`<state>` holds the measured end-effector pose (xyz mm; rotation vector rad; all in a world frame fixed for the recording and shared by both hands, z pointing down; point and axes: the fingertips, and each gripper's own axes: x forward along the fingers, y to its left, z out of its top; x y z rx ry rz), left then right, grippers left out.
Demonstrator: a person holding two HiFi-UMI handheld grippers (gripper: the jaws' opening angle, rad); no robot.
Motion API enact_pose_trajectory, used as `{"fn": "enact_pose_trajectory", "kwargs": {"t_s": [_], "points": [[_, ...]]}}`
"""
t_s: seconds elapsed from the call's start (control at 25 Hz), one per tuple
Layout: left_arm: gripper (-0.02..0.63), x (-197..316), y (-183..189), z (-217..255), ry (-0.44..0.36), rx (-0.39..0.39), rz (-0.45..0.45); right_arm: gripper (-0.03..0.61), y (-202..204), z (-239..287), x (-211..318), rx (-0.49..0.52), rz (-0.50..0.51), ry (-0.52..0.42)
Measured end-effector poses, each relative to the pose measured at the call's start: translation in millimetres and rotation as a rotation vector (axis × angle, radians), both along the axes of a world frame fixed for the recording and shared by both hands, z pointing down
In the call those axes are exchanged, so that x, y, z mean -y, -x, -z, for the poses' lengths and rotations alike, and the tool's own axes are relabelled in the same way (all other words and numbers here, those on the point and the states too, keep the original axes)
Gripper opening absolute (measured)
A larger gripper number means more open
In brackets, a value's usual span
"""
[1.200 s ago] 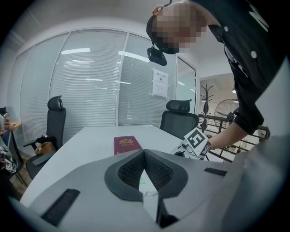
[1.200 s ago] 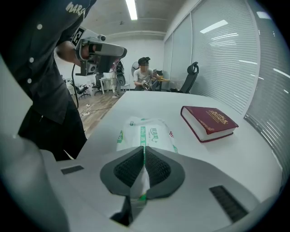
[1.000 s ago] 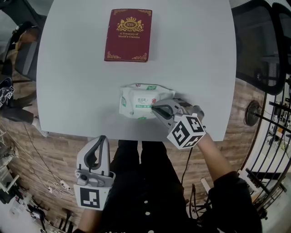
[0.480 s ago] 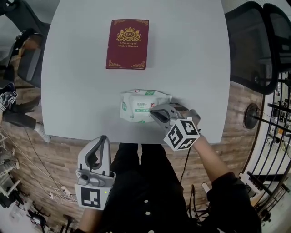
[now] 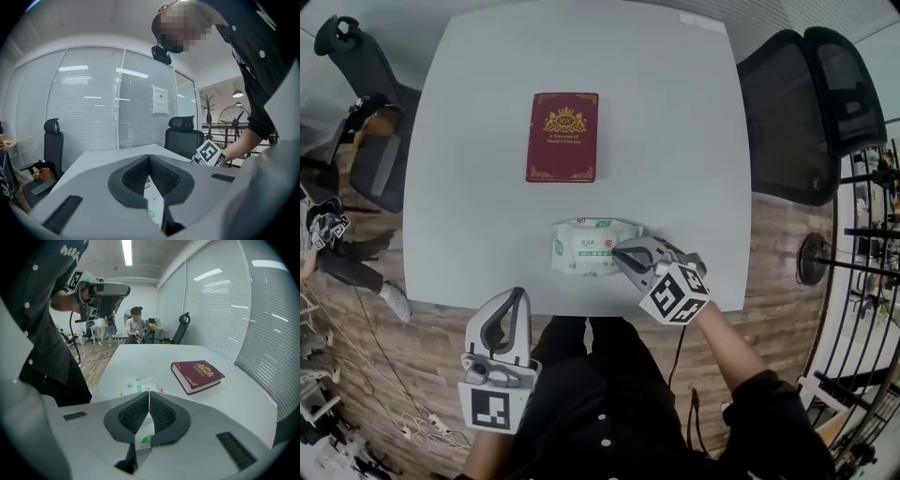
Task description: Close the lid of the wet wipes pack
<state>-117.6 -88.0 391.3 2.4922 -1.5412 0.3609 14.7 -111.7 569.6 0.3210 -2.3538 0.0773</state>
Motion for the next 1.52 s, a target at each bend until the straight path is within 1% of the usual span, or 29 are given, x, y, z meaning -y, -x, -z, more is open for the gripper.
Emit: {"fn": "enact_pose_trajectory", "kwargs": {"t_s": [0.16,0.4,0.76,0.92,1.0,1.2,1.28,1.4,1.52], "points": [[0.015,3.0,-0.1,5.0,-0.015,0.003,0.0,0.031,4.0,-6.0,-2.6,-0.003,-0.006,0.006],[0.015,2.0,1.2,3.2,-0.012,0.003,0.001,0.028,12.7,-22.1,-7.6,-0.028,-0.013,0.021],[0.015,-4.6,4.1,-10.2,0.035,0.008,0.007,0.028,26.6,-54.6,-11.0,-0.109,0.027,0.026],[0.015,-4.7,7.0,-12.9,0.039,0.01,0.013,0.028,27.7,-61.1,-12.3,-0.124,0.034,0.022],[0.015,-4.9,7.7,-13.7,0.04,0.01,0.015,0.028,28.1,-62.4,-13.0,-0.135,0.041,0.008],[0.015,-5.7,6.1,-15.0,0.041,0.013,0.012,0.028,29.4,-67.1,-15.1,-0.211,0.075,-0.084],[0.015,-5.4,5.9,-14.8,0.038,0.012,0.013,0.028,29.2,-67.9,-14.5,-0.206,0.056,-0.07],[0.015,-5.9,5.5,-13.6,0.037,0.011,0.011,0.028,29.0,-66.7,-13.3,-0.182,0.019,-0.026],[0.015,-5.2,4.0,-9.0,0.022,0.007,0.011,0.028,28.1,-61.0,-12.2,-0.136,-0.017,0.026]]}}
